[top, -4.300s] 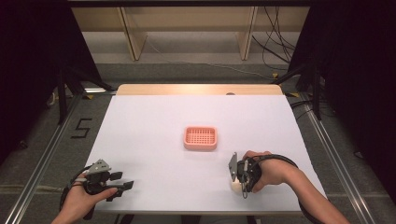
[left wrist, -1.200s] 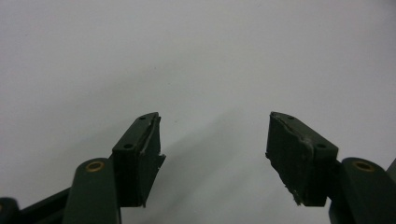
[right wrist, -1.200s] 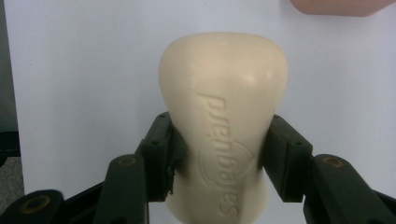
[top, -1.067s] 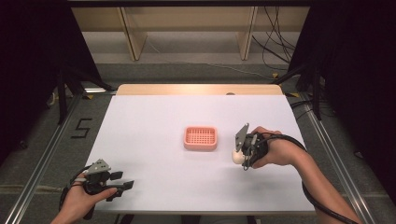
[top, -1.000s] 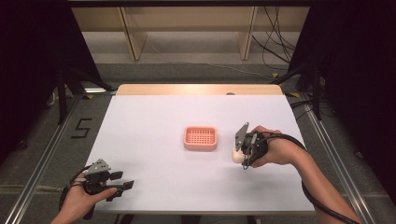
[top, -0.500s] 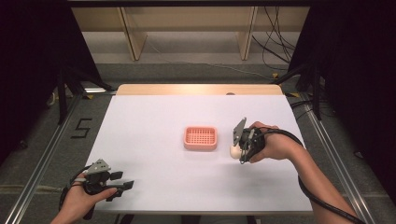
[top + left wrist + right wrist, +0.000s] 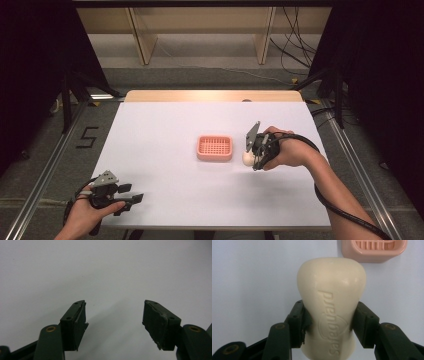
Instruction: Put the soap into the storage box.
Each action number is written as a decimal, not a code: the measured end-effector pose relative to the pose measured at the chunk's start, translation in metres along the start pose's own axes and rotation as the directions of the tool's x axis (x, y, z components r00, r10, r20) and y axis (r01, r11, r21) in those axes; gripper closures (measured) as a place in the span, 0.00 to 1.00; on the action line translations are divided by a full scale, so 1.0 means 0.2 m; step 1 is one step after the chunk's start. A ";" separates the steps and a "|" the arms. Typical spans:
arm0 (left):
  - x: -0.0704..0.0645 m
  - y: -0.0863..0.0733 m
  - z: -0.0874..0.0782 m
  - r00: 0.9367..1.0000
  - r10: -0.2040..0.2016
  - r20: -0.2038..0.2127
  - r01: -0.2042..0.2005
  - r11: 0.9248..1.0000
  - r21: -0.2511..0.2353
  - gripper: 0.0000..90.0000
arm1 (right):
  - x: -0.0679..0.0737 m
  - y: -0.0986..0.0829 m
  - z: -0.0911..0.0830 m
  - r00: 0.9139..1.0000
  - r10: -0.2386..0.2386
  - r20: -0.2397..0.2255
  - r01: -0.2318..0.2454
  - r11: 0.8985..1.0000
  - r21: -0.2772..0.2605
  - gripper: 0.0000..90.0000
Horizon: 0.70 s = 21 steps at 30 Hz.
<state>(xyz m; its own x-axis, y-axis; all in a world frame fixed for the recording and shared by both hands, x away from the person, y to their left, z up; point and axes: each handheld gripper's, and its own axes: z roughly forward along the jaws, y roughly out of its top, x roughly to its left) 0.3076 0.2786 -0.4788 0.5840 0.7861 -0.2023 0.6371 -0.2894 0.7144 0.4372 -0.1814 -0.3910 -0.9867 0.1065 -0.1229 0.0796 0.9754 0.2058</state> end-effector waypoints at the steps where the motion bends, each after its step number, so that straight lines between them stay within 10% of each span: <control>1: 0.00 0.00 0.00 1.000 -0.003 0.001 0.003 1.000 -0.003 0.39 | -0.01 0.00 0.00 1.000 -0.020 0.004 0.021 1.000 -0.014 0.56; 12: 0.00 0.00 0.00 1.000 0.007 -0.001 -0.007 1.000 0.005 0.39 | -0.05 0.02 0.00 0.999 -0.041 0.007 0.042 0.999 -0.016 0.56; 14: 0.00 0.00 0.00 1.000 -0.006 0.000 0.006 1.000 -0.007 0.39 | -0.04 0.02 0.00 1.000 0.021 0.005 -0.021 1.000 0.004 0.56; 19: 0.00 0.00 0.00 1.000 -0.002 0.000 0.002 1.000 -0.004 0.39 | -0.07 0.03 0.00 0.999 -0.035 0.018 0.035 0.999 -0.005 0.56; 21: 0.00 0.00 0.00 1.000 -0.005 0.001 0.005 1.000 -0.008 0.39 | -0.06 0.03 -0.01 1.000 0.022 0.009 -0.022 1.000 0.006 0.56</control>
<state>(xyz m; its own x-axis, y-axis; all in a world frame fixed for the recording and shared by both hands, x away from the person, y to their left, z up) 0.3073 0.2778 -0.4789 0.5809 0.7873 -0.2066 0.6361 -0.2808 0.7187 0.4501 -0.1783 -0.3858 -0.9835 0.1293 -0.1269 0.1019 0.9740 0.2023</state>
